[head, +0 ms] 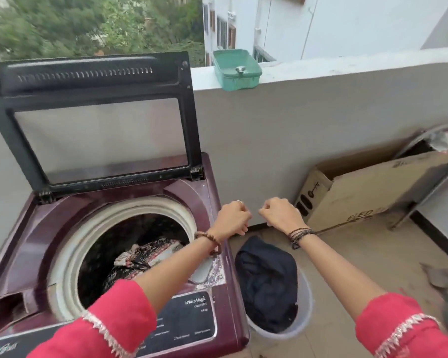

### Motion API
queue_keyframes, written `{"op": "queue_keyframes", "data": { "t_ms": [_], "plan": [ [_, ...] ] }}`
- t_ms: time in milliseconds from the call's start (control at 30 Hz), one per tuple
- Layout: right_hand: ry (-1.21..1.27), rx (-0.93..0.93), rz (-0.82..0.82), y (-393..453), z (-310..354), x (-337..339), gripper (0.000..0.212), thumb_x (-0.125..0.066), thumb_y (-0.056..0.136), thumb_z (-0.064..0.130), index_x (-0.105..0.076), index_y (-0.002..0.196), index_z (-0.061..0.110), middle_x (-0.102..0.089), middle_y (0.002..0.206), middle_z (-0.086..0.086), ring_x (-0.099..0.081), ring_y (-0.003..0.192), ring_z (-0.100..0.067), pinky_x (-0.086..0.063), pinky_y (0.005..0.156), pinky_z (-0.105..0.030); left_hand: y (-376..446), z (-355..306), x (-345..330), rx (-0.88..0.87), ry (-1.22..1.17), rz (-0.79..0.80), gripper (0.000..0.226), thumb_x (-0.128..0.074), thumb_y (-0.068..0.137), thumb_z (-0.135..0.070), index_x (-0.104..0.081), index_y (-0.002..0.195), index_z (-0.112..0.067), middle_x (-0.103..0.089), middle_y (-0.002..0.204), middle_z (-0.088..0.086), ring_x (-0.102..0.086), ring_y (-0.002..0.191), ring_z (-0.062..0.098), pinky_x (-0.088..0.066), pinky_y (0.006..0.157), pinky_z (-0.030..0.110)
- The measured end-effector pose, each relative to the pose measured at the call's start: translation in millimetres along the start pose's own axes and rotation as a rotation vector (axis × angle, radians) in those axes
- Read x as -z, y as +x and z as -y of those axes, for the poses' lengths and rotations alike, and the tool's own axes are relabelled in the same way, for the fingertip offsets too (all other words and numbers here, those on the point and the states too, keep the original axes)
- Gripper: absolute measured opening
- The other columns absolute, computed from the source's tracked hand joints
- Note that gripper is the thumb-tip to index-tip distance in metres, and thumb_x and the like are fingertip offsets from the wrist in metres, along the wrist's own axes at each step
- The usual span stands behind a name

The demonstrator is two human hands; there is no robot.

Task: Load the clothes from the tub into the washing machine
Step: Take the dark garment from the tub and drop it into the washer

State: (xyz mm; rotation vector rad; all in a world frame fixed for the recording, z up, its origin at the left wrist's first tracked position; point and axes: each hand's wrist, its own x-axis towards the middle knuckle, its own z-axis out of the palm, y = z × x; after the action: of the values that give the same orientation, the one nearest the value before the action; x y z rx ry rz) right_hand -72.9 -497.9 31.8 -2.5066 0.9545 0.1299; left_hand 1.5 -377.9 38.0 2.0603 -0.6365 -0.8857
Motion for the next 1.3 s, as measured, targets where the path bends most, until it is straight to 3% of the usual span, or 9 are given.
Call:
{"op": "queue_keyframes", "data": {
  "t_ms": [100, 333, 433, 533, 800, 967, 1100, 1200, 1300],
  "plan": [
    [0.037, -0.096, 0.052, -1.3, -51.1, 0.5, 0.023, -0.048, 0.084, 0.026, -0.068, 0.082, 0.015, -0.072, 0.073, -0.003, -0.065, 0.083, -0.025, -0.043, 0.07, -0.029, 27.2, -7.9, -43.5, 0.05, 0.099, 0.06, 0.015, -0.045, 0.082, -0.006, -0.059, 0.081, -0.002, -0.07, 0.079, 0.019, -0.07, 0.073, 0.033, -0.059, 0.072, 0.037],
    [0.12, -0.208, 0.174, 15.4, -144.5, -35.4, 0.025, -0.044, 0.082, 0.017, -0.069, 0.087, 0.012, -0.073, 0.075, -0.004, -0.063, 0.083, -0.025, -0.045, 0.073, -0.029, 85.4, 15.4, -139.5, 0.192, 0.365, 0.077, 0.03, -0.043, 0.082, -0.005, -0.062, 0.102, 0.004, -0.066, 0.108, 0.024, -0.064, 0.099, 0.038, -0.054, 0.087, 0.041],
    [0.215, -0.263, 0.236, 29.8, -174.0, -63.5, 0.022, -0.045, 0.081, 0.014, -0.067, 0.08, 0.012, -0.073, 0.071, -0.004, -0.061, 0.071, -0.021, -0.045, 0.067, -0.026, 98.2, 36.2, -175.7, 0.272, 0.466, 0.095, 0.027, -0.046, 0.084, -0.007, -0.061, 0.106, -0.001, -0.063, 0.115, 0.018, -0.061, 0.106, 0.035, -0.051, 0.088, 0.038],
    [0.398, -0.361, 0.256, 46.8, -210.5, -106.3, 0.021, -0.047, 0.08, 0.013, -0.066, 0.074, 0.008, -0.07, 0.063, -0.006, -0.057, 0.054, -0.018, -0.054, 0.066, -0.033, 114.6, 64.2, -215.0, 0.333, 0.54, 0.126, 0.025, -0.047, 0.086, -0.009, -0.06, 0.107, -0.006, -0.062, 0.118, 0.014, -0.059, 0.109, 0.033, -0.047, 0.089, 0.038],
    [0.629, -0.624, 0.34, 67.7, -306.3, -222.0, 0.017, -0.049, 0.082, 0.013, -0.059, 0.069, 0.013, -0.064, 0.056, -0.003, -0.048, 0.04, -0.017, -0.038, 0.045, -0.024, 147.4, 168.2, -291.8, 0.495, 0.589, 0.177, 0.027, -0.047, 0.086, -0.012, -0.063, 0.107, -0.009, -0.064, 0.117, 0.01, -0.06, 0.109, 0.031, -0.047, 0.088, 0.036],
    [0.719, -0.711, 0.358, 73.6, -342.7, -286.2, 0.019, -0.05, 0.087, 0.012, -0.057, 0.07, 0.013, -0.061, 0.057, -0.004, -0.048, 0.043, -0.018, -0.037, 0.044, -0.022, 158.7, 232.6, -328.7, 0.481, 0.599, 0.167, 0.018, -0.054, 0.085, -0.017, -0.066, 0.097, -0.011, -0.069, 0.105, 0.006, -0.063, 0.101, 0.027, -0.05, 0.08, 0.033],
    [0.751, -0.713, 0.303, 74.1, -357.9, -327.6, 0.016, -0.048, 0.091, 0.015, -0.058, 0.078, 0.015, -0.064, 0.062, -0.003, -0.051, 0.046, -0.016, -0.041, 0.047, -0.022, 163.3, 270.3, -359.2, 0.364, 0.595, 0.07, 0.017, -0.052, 0.088, -0.023, -0.064, 0.09, -0.012, -0.066, 0.097, 0.001, -0.057, 0.1, 0.021, -0.052, 0.076, 0.035],
    [0.779, -0.731, 0.262, 74.3, -365.7, -358.4, 0.015, -0.049, 0.091, 0.015, -0.059, 0.079, 0.017, -0.065, 0.063, -0.003, -0.052, 0.045, -0.015, -0.043, 0.049, -0.024, 165.4, 293.0, -382.7, 0.28, 0.664, 0.053, 0.029, -0.054, 0.089, -0.037, -0.056, 0.11, -0.017, -0.054, 0.111, -0.002, -0.047, 0.111, 0.017, -0.048, 0.078, 0.03],
    [0.793, -0.753, 0.25, 71.4, -371.6, -381.0, 0.018, -0.05, 0.09, 0.016, -0.058, 0.075, 0.022, -0.065, 0.062, -0.002, -0.053, 0.045, -0.016, -0.046, 0.054, -0.029, 167.4, 310.6, -404.2, 0.281, 0.783, 0.099, 0.064, -0.06, 0.082, -0.048, -0.037, 0.131, -0.014, -0.041, 0.127, 0.002, -0.042, 0.117, 0.021, -0.042, 0.091, 0.031]
  ]
}}
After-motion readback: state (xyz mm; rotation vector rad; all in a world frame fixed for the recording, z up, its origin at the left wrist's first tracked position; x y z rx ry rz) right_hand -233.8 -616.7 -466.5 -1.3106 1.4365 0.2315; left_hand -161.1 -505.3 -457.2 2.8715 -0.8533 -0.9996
